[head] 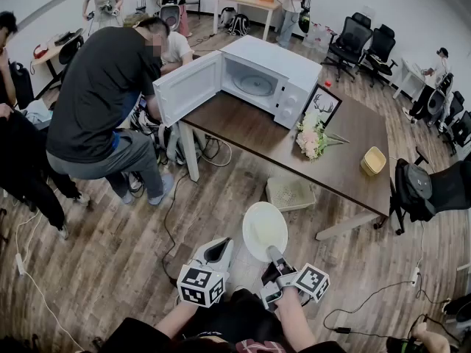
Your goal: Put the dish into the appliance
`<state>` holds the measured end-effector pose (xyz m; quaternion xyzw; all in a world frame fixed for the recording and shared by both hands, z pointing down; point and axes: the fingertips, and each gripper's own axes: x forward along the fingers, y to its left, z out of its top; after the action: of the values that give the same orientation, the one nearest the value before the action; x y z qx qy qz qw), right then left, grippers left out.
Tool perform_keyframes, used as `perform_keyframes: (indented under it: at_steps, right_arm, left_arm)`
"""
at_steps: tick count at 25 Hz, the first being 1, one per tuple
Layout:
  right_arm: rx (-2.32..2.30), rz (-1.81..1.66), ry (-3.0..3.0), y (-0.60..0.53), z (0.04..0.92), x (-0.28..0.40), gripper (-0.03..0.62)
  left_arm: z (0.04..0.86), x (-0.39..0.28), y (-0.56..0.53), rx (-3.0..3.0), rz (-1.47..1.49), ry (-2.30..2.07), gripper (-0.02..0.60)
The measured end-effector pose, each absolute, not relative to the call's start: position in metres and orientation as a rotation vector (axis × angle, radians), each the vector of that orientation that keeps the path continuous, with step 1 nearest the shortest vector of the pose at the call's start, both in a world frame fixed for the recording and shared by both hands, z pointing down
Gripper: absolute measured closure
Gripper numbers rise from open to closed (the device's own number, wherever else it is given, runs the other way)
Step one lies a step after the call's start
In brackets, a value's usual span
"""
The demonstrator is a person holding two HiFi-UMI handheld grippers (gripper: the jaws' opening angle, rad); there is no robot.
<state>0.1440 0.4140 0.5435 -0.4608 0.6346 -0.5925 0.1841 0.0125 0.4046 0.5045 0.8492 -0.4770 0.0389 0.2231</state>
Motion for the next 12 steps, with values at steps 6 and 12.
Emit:
perform_keyframes:
  at_steps: [6,12]
  right_arm:
    - [-1.267,-1.633,1.819,0.397,0.539,0.124,0.554]
    - [-1.278,-1.622,1.77,0.382,0.54,0.106,0.556]
  left_arm:
    - [0.505,0.0,0.389,2.364,0.106,-1.309,0.572]
    - [0.506,-0.017,0.377,2.393,0.114,-1.275,0.572]
